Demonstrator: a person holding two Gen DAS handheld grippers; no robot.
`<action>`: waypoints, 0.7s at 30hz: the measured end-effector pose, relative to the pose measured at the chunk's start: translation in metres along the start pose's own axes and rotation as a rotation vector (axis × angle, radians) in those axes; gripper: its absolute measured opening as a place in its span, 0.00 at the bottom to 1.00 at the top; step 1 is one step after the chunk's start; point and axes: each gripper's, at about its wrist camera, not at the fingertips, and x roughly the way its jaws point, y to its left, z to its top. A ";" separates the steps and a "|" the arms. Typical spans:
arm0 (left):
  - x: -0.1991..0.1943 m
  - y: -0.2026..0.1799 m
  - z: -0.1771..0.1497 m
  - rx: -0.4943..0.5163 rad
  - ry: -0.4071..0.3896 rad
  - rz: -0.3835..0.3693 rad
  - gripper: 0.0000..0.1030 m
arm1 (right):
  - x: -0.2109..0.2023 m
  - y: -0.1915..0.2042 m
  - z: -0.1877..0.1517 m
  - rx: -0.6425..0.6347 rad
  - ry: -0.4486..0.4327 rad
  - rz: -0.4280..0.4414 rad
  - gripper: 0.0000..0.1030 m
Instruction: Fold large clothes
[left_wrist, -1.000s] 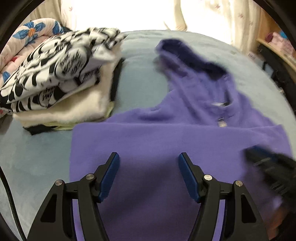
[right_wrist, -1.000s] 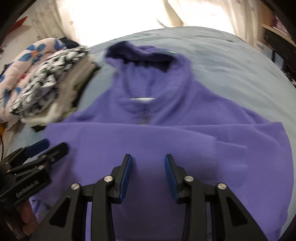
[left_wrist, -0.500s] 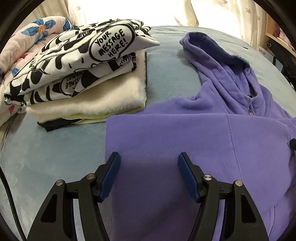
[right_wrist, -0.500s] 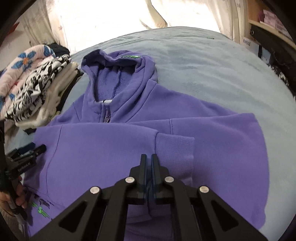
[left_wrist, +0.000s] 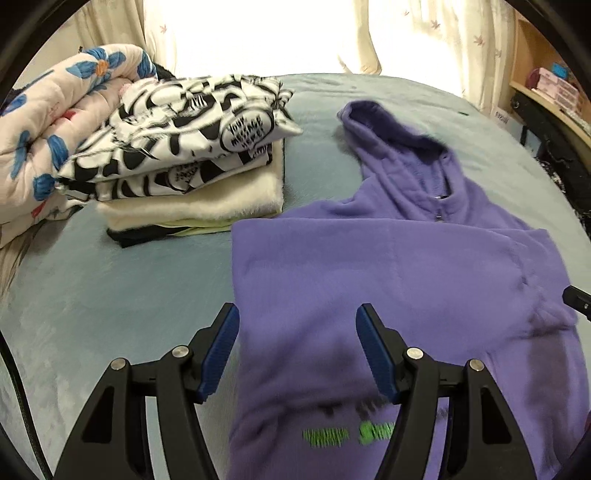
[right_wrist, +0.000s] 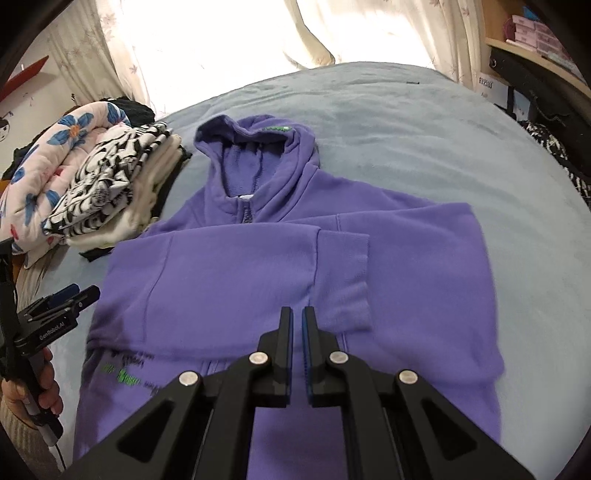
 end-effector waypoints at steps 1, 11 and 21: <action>-0.011 -0.001 -0.003 0.004 -0.008 -0.001 0.63 | -0.009 0.002 -0.004 -0.008 -0.008 -0.002 0.05; -0.116 -0.005 -0.030 0.035 -0.094 -0.007 0.63 | -0.091 0.021 -0.030 -0.061 -0.106 -0.003 0.17; -0.188 0.007 -0.067 0.015 -0.135 0.025 0.63 | -0.157 0.031 -0.065 -0.098 -0.189 -0.007 0.30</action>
